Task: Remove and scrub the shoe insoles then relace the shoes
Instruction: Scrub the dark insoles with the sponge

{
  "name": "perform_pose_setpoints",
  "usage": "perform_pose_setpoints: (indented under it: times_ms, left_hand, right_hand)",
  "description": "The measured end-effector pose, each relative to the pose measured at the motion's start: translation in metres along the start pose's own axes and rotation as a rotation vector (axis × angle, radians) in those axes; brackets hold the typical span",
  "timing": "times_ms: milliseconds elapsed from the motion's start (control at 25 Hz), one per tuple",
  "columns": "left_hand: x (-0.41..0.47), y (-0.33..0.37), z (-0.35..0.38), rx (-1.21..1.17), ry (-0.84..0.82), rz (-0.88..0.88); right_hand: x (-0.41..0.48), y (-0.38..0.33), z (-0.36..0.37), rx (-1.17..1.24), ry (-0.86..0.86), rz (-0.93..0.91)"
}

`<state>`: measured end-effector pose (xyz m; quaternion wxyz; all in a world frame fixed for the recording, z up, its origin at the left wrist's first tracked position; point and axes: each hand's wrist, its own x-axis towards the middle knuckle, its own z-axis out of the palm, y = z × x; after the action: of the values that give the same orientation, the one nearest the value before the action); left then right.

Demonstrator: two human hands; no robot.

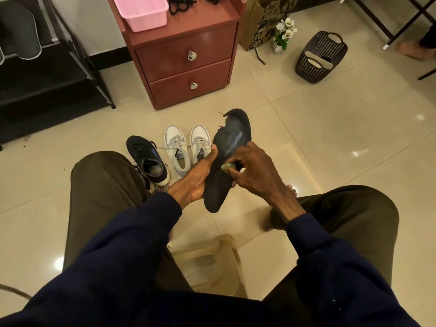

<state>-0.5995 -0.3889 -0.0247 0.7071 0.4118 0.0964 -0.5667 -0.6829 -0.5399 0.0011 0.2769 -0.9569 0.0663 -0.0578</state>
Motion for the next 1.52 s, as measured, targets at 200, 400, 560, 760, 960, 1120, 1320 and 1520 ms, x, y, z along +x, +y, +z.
perform_pose_setpoints:
  times_ms: [200, 400, 560, 760, 960, 1120, 1320, 1520]
  left_hand:
    - [-0.006, 0.000, 0.006, 0.008, -0.018, -0.075]
    - [-0.006, 0.001, 0.005, 0.016, 0.026, -0.038]
    - [-0.010, 0.001, 0.007, 0.029, 0.017, -0.079]
    - [-0.008, 0.001, 0.006, -0.006, 0.049, -0.058]
    - [-0.011, 0.001, 0.009, 0.011, 0.044, -0.097]
    - [-0.011, 0.004, 0.008, -0.041, 0.036, -0.074]
    - [-0.011, 0.004, 0.008, -0.002, 0.049, -0.067]
    - [-0.008, 0.004, 0.005, -0.037, 0.048, -0.038]
  right_hand:
    - [0.001, 0.012, -0.005, -0.101, 0.271, 0.189]
    - [0.001, -0.001, 0.001, 0.037, 0.033, 0.015]
    - [0.002, 0.014, -0.006, -0.019, 0.232, 0.175]
    - [0.000, -0.004, 0.001, 0.001, 0.102, 0.043]
    - [0.001, 0.007, -0.007, 0.039, 0.203, 0.136]
    - [0.002, -0.001, -0.005, 0.046, 0.089, 0.045]
    - [0.001, 0.007, -0.005, 0.036, 0.122, 0.133]
    - [0.002, -0.003, -0.007, -0.030, 0.064, 0.079]
